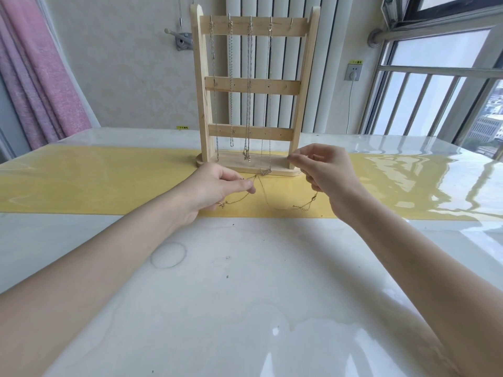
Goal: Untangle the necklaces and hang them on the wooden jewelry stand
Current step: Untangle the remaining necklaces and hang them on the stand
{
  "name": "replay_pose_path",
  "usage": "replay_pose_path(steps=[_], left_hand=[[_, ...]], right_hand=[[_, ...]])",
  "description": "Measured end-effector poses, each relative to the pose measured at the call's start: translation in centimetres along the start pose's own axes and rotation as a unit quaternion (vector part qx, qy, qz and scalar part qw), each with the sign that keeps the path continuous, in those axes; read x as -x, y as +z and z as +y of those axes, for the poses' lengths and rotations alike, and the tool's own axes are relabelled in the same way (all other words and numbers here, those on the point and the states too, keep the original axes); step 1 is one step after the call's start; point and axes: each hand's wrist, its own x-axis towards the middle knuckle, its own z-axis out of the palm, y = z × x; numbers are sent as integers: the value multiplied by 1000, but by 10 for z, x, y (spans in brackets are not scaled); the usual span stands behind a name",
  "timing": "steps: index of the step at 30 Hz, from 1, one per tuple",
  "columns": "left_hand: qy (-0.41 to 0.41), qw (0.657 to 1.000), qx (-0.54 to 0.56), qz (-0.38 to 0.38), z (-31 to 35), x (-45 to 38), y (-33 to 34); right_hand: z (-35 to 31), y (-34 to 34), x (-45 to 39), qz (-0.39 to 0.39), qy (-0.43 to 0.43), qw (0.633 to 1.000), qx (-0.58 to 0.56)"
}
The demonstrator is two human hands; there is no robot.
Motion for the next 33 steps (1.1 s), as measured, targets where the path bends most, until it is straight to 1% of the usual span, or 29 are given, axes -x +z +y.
replay_pose_path(steps=[1,2,4,6,7,8,9,10,12,14,16,18,25,33], left_hand=[[1,1000,0,-1,1,0,0],[1,1000,5,-1,2,0,-1],[-7,1000,7,-1,3,0,-3],[-14,1000,-19,8,2,0,-4],[-12,999,-31,14,1,0,-4],[-4,999,-38,18,1,0,-3],[7,999,-39,15,1,0,-2],[19,999,-33,4,2,1,-2],[42,999,-7,-33,7,4,-1],[64,996,7,-62,11,5,0],[75,995,8,-70,11,6,0],[78,994,14,-72,10,6,-1],[85,992,40,-79,8,6,-2],[80,993,34,-82,6,5,-2]], right_hand=[[-2,-2,0,-6,-12,1000,-2],[-4,-4,0,-29,-23,999,-10],[-9,-9,1,-124,-36,992,1],[-12,-8,4,-226,-25,970,87],[-10,-6,4,-246,-24,958,146],[-7,-3,4,-240,-35,950,196],[-3,0,4,-220,-51,948,224],[1,4,4,-200,-61,952,223],[6,11,6,-197,-59,966,158],[7,15,8,-234,-30,970,59],[6,18,11,-280,2,960,-25],[6,18,11,-300,24,951,-74],[6,17,10,-301,45,943,-132],[6,17,11,-290,50,944,-146]])
